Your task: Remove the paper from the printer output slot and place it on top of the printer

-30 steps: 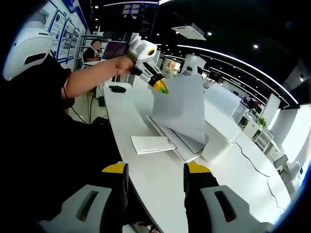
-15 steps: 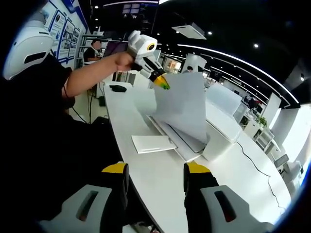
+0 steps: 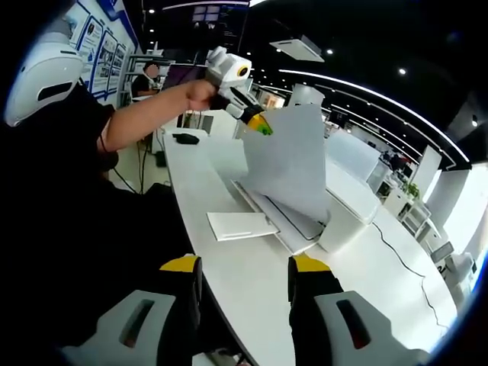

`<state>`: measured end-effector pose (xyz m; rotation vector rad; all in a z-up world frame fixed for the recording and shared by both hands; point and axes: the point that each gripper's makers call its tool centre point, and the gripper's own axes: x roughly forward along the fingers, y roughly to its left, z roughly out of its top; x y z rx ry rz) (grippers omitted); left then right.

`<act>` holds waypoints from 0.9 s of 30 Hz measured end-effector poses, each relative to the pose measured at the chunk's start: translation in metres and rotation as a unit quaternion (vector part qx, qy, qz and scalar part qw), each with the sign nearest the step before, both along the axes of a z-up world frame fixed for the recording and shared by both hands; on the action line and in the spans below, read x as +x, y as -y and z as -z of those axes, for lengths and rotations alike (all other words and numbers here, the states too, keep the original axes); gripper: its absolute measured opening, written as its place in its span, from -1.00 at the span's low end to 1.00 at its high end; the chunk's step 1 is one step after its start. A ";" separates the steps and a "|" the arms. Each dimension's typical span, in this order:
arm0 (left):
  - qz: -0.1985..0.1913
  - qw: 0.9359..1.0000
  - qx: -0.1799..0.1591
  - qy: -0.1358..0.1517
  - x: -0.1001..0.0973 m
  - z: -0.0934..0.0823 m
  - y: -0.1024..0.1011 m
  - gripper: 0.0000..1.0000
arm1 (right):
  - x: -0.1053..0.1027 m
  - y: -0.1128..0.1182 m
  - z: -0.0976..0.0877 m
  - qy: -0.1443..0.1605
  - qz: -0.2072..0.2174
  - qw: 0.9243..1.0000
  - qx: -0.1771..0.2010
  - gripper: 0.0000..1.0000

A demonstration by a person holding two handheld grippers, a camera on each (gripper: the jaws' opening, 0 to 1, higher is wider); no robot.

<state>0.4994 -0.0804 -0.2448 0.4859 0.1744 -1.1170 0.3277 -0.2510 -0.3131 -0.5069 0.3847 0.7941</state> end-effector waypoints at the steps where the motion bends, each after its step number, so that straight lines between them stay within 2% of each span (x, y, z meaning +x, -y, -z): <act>1: 0.000 1.000 -0.007 -0.003 0.001 -0.002 -0.001 -0.89 | 0.000 0.000 0.000 0.000 0.000 1.000 0.000 -0.19; 13: 0.000 0.999 -0.037 -0.031 0.008 -0.004 -0.002 -0.89 | 0.000 -0.001 0.001 -0.002 0.000 1.000 0.000 -0.19; 27: -0.008 0.998 -0.048 -0.038 0.013 -0.007 0.000 -0.89 | 0.000 0.001 0.002 -0.001 0.001 1.000 0.001 -0.19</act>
